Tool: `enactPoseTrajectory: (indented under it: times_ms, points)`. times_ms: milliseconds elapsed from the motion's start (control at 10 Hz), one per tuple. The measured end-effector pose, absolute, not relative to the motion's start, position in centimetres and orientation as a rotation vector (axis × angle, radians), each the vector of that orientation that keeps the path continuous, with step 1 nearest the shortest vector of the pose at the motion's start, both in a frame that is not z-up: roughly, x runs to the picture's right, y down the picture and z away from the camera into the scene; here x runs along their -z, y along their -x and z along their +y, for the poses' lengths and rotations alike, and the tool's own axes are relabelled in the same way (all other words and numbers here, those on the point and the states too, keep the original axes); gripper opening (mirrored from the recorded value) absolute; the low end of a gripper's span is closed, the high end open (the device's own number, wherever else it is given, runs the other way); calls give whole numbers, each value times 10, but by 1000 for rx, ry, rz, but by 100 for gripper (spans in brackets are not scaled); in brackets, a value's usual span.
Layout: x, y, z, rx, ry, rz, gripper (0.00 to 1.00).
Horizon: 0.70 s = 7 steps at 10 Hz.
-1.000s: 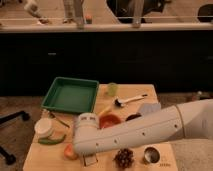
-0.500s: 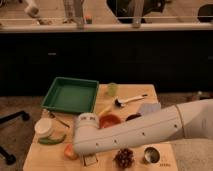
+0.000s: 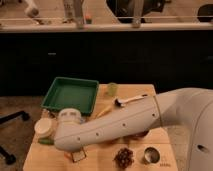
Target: Place eraser in paper cup
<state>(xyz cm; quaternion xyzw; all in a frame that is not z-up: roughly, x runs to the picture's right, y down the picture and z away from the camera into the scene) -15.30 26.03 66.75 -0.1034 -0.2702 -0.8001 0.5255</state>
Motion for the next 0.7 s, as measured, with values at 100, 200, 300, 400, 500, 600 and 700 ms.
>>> enactPoseTrajectory:
  times_ms: [100,200,300,400,500,600,700]
  points:
    - [-666,159,257,1929,243,-649,0]
    - [-665,165,253,1947,238,-649,0]
    - [-663,176,248,1970,228,-653,0]
    - [-662,184,243,1989,221,-654,0]
    - [-661,190,238,2006,220,-651,0]
    - [-660,199,235,2021,213,-656,0]
    - [-661,205,232,2031,212,-659,0]
